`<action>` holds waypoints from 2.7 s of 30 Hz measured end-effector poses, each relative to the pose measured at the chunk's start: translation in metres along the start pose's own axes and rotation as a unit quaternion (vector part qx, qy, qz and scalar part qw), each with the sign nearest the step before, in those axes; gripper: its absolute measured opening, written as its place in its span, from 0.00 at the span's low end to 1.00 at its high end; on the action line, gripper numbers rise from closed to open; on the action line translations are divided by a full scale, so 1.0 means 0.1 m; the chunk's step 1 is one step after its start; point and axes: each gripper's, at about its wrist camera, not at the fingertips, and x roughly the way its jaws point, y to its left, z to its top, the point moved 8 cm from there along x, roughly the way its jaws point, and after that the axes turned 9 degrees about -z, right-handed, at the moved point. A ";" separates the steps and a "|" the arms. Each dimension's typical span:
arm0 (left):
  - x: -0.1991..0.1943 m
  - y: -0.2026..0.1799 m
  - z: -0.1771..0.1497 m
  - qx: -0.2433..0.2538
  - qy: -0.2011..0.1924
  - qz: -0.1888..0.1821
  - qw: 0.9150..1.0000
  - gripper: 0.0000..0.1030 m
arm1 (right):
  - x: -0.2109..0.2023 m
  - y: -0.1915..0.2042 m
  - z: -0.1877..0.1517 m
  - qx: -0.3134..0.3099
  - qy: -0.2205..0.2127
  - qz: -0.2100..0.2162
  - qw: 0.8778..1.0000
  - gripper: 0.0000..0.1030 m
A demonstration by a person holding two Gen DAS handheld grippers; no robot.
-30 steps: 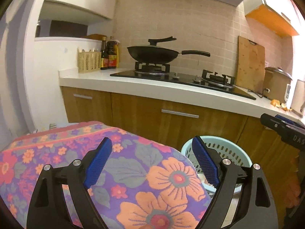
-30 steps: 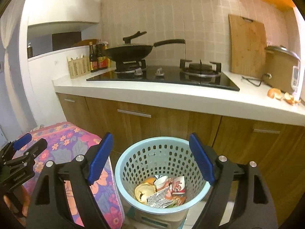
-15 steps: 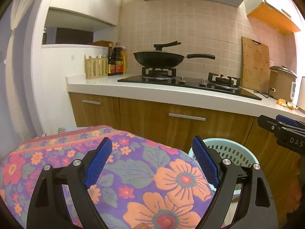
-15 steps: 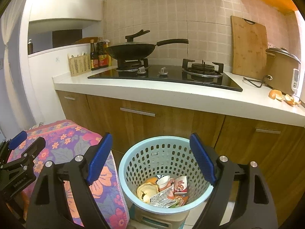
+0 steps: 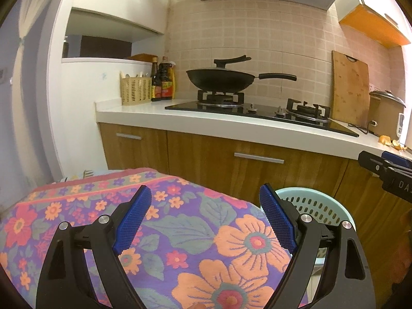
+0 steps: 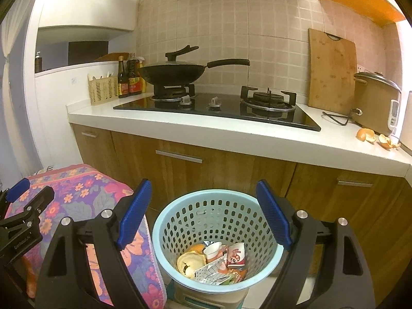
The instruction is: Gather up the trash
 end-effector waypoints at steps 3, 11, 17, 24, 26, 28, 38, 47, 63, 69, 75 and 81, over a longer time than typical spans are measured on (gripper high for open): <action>0.00 0.00 0.00 -0.001 0.002 0.000 1.000 0.81 | 0.00 0.00 0.01 0.001 -0.001 0.000 1.000 0.76; 0.00 0.01 0.01 -0.003 0.002 -0.001 1.000 0.81 | -0.03 0.05 0.04 -0.016 -0.013 -0.007 1.000 0.76; -0.01 0.02 0.01 -0.010 0.001 0.002 1.000 0.82 | -0.07 0.10 0.05 -0.025 -0.021 -0.004 0.999 0.76; -0.02 0.04 0.02 -0.014 -0.001 0.003 1.000 0.82 | -0.07 0.11 0.04 -0.024 -0.021 -0.003 0.999 0.76; -0.02 0.04 0.02 -0.014 -0.001 0.003 1.000 0.82 | -0.07 0.11 0.04 -0.025 -0.021 -0.003 0.999 0.76; -0.02 0.04 0.03 -0.013 -0.002 0.004 1.000 0.82 | -0.08 0.11 0.04 -0.022 -0.020 -0.003 1.000 0.76; -0.03 0.05 0.03 -0.012 -0.002 0.005 1.000 0.82 | -0.08 0.10 0.05 -0.021 -0.020 -0.003 1.000 0.76; -0.05 0.08 0.04 -0.016 -0.006 0.013 1.000 0.85 | -0.08 0.10 0.04 -0.021 -0.020 -0.003 1.000 0.76; -0.06 0.10 0.05 -0.016 -0.007 0.017 1.000 0.86 | -0.06 0.11 0.01 -0.025 -0.017 0.002 1.000 0.76; -0.07 0.10 0.05 -0.015 -0.007 0.020 1.000 0.86 | -0.05 0.11 0.00 -0.027 -0.020 0.006 0.999 0.76; -0.07 0.10 0.05 -0.012 -0.009 0.020 1.000 0.86 | -0.05 0.10 0.00 -0.026 -0.019 0.009 0.999 0.76; -0.07 0.12 0.05 -0.016 -0.009 0.024 1.000 0.86 | -0.04 0.09 0.00 -0.025 -0.018 0.010 0.999 0.76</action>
